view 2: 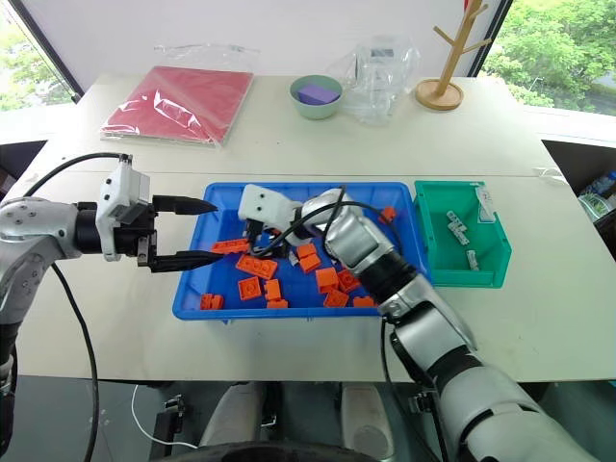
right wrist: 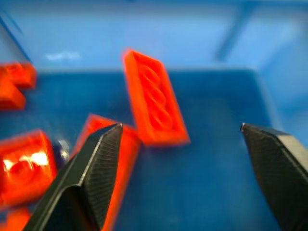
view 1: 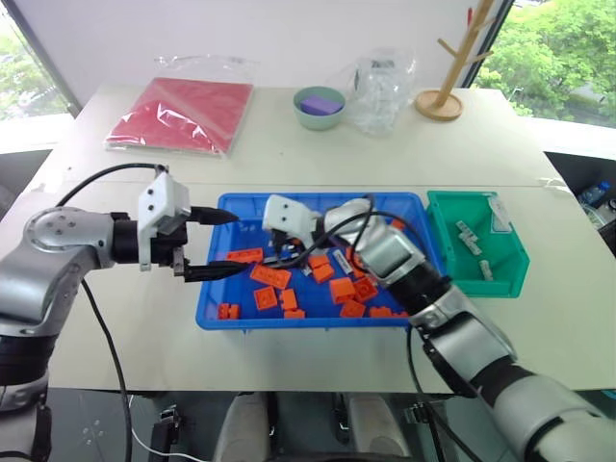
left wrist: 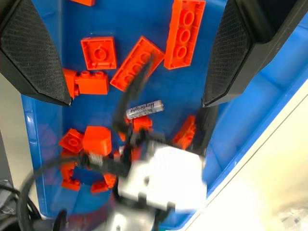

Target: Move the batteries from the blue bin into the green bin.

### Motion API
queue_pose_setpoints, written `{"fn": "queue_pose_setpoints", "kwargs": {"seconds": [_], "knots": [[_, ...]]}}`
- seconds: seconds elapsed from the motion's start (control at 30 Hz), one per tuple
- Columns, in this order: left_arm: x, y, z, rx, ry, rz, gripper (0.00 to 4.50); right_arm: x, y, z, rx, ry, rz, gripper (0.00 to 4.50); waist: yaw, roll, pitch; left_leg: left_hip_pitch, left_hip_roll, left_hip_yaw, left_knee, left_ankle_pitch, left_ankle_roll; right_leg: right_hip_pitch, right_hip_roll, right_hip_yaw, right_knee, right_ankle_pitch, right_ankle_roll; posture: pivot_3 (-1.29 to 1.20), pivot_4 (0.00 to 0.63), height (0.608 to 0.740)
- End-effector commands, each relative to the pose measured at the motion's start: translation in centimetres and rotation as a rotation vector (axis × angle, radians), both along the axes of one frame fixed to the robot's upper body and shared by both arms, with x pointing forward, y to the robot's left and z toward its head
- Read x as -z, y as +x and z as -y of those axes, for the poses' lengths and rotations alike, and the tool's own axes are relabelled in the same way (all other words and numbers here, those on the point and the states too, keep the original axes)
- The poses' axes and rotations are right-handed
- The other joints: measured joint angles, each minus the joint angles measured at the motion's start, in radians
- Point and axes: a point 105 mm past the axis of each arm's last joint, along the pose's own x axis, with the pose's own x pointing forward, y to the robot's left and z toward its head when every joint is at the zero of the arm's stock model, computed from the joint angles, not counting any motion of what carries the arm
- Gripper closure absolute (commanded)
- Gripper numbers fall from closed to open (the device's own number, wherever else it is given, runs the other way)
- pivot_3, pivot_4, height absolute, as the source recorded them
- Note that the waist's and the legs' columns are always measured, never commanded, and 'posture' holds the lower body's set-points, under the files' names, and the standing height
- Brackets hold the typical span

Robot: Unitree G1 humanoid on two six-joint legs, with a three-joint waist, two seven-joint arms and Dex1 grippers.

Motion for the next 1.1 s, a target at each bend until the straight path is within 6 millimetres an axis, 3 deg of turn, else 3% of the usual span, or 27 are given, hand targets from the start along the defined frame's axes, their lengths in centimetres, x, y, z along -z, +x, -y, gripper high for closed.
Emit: {"fn": "queue_pose_setpoints", "kwargs": {"seconds": [0.03, 0.2, 0.33, 0.6, 0.7, 0.9, 0.93, 1.1], "knots": [[-0.2, 0.1, 0.1, 0.013, 0.002, 0.026, 0.00, -1.4, -0.5, 1.1, 0.031, 0.016, 0.012, 0.36, -0.001, 0.000, 0.000, 0.000, 0.000, 0.000, 0.000, 0.000, 0.000, 0.000, 0.000, 0.000, 0.000, 0.000, 0.000, 0.00, 0.150, 0.736], [-0.2, 0.5, 0.3, 0.026, 0.000, 0.029, 0.00, -0.9, -1.2, 3.3, 0.088, -0.009, -0.007, 0.36, -0.003, 0.000, 0.000, 0.000, 0.000, 0.000, 0.000, 0.000, 0.000, 0.000, 0.000, 0.000, 0.000, -0.001, -0.001, 0.00, 0.150, 0.736], [-0.3, 0.7, 0.7, 0.048, 0.000, 0.035, 0.00, 0.7, -1.4, 4.3, 0.114, -0.055, -0.012, 0.36, -0.001, 0.000, 0.000, 0.000, 0.000, 0.000, 0.000, 0.000, 0.000, 0.000, 0.001, 0.000, 0.000, -0.001, -0.002, 0.00, 0.150, 0.736], [-0.6, 0.9, 1.0, 0.068, 0.002, 0.041, 0.00, 2.4, -2.1, 4.1, 0.090, -0.102, -0.010, 0.36, -0.002, 0.000, 0.000, 0.000, 0.000, 0.000, 0.000, 0.000, 0.000, 0.000, 0.001, 0.000, -0.001, -0.001, -0.001, 0.00, 0.150, 0.736], [-0.6, 0.8, 1.0, 0.074, 0.003, 0.039, 0.00, 3.0, -2.1, 3.9, 0.077, -0.114, -0.002, 1.10, -0.002, 0.000, 0.000, 0.000, 0.000, 0.000, 0.000, 0.000, 0.000, 0.000, 0.001, 0.000, 0.000, -0.001, -0.001, 0.00, 0.150, 0.736], [-0.5, 0.7, 1.1, 0.079, 0.004, 0.038, 0.00, 2.8, -2.2, 3.6, 0.056, -0.101, 0.003, 4.16, 0.000, 0.000, 0.000, 0.000, 0.000, 0.000, 0.000, 0.000, 0.000, 0.000, 0.001, 0.000, -0.001, -0.001, -0.001, 0.00, 0.150, 0.736], [-0.4, 0.7, 1.1, 0.080, 0.004, 0.037, 0.00, 2.6, -2.2, 3.5, 0.053, -0.095, 0.004, 4.46, 0.000, -0.001, 0.000, 0.000, 0.000, 0.000, 0.000, 0.000, 0.000, 0.000, 0.001, 0.000, -0.001, -0.001, -0.002, 0.00, 0.150, 0.736], [-0.2, 0.5, 1.2, 0.088, 0.003, 0.033, 0.00, -0.5, -2.4, 3.8, 0.076, 0.020, -0.018, 4.45, 0.001, -0.001, 0.000, 0.000, 0.000, 0.000, 0.000, 0.000, 0.000, 0.000, 0.001, 0.000, -0.001, -0.001, -0.002, 0.00, 0.150, 0.736]]}}
